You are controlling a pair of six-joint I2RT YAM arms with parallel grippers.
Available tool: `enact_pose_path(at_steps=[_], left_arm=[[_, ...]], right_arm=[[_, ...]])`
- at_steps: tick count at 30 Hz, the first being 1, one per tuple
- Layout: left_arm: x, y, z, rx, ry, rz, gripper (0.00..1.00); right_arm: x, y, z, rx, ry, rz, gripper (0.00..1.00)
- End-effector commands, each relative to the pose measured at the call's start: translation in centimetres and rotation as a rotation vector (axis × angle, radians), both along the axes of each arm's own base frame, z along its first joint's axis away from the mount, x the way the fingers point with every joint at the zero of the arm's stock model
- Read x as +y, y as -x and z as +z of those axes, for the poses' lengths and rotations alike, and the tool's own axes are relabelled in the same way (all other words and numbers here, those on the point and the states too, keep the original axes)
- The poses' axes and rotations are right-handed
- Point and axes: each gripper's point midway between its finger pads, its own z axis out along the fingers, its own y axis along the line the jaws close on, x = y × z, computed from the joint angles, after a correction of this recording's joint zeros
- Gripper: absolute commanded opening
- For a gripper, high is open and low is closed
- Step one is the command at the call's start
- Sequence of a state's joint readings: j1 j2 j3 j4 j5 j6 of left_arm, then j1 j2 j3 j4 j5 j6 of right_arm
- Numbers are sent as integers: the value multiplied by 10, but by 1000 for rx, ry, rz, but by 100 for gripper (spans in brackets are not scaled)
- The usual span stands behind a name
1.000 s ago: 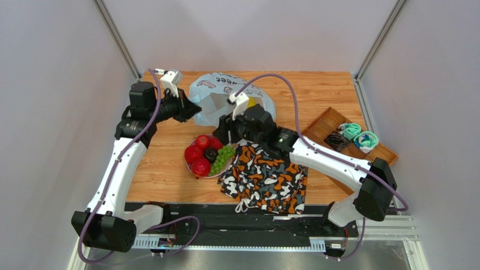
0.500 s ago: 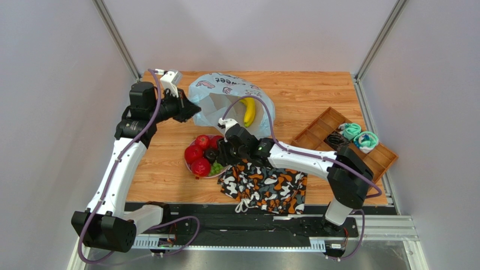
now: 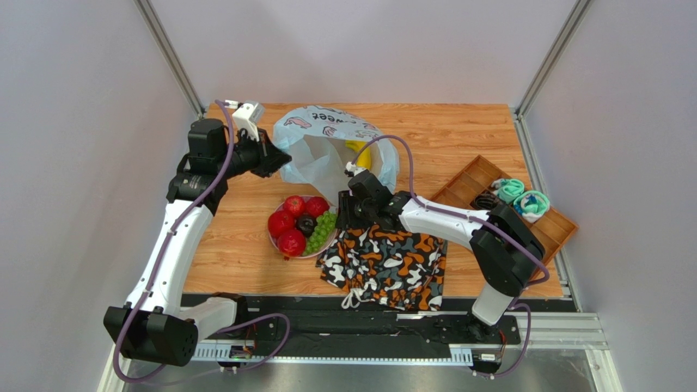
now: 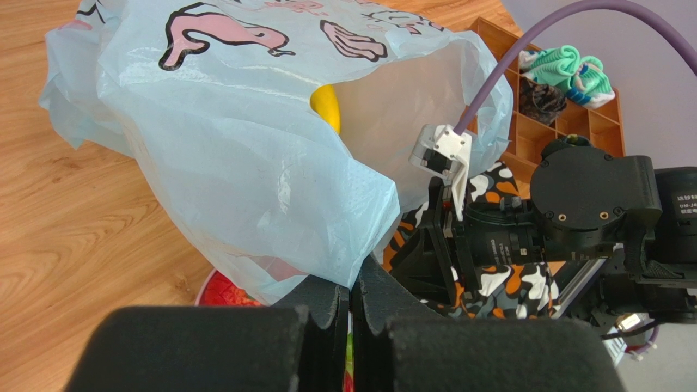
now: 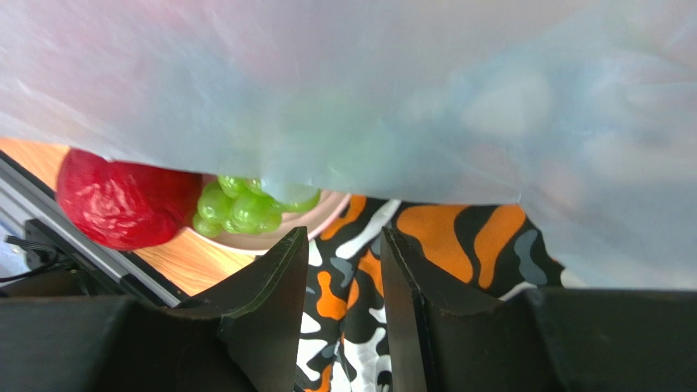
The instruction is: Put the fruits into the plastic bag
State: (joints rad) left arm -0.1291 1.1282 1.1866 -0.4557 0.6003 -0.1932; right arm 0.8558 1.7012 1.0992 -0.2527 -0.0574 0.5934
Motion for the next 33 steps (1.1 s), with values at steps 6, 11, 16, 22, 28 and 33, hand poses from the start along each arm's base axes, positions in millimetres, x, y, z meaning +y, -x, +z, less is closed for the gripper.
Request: enact_pose_path(at_steps=[6,11,16,22,28,33], left_arm=[[3,-2,-2,-6,-17,3,0],[3,-2,-2,-6,-17,5,0],[2,-2,-2,-5,-15,2,0],[2,-2,-3,-1,-14,-1,0],[2,-3,-2,-4,-15,0,0],[2,-3,-2,-3,-14,1,0]], right_arm=[[28,-11,11,-30,-118,38,41],[30,-12,4,-15,-109,39,41],[34,-14,5,-25,-121,40,41],[40,-16,8,-30,-140,56,40],[43,-18,2,-22,-135,61,37],[43,-18,5,-33,-136,65,31]])
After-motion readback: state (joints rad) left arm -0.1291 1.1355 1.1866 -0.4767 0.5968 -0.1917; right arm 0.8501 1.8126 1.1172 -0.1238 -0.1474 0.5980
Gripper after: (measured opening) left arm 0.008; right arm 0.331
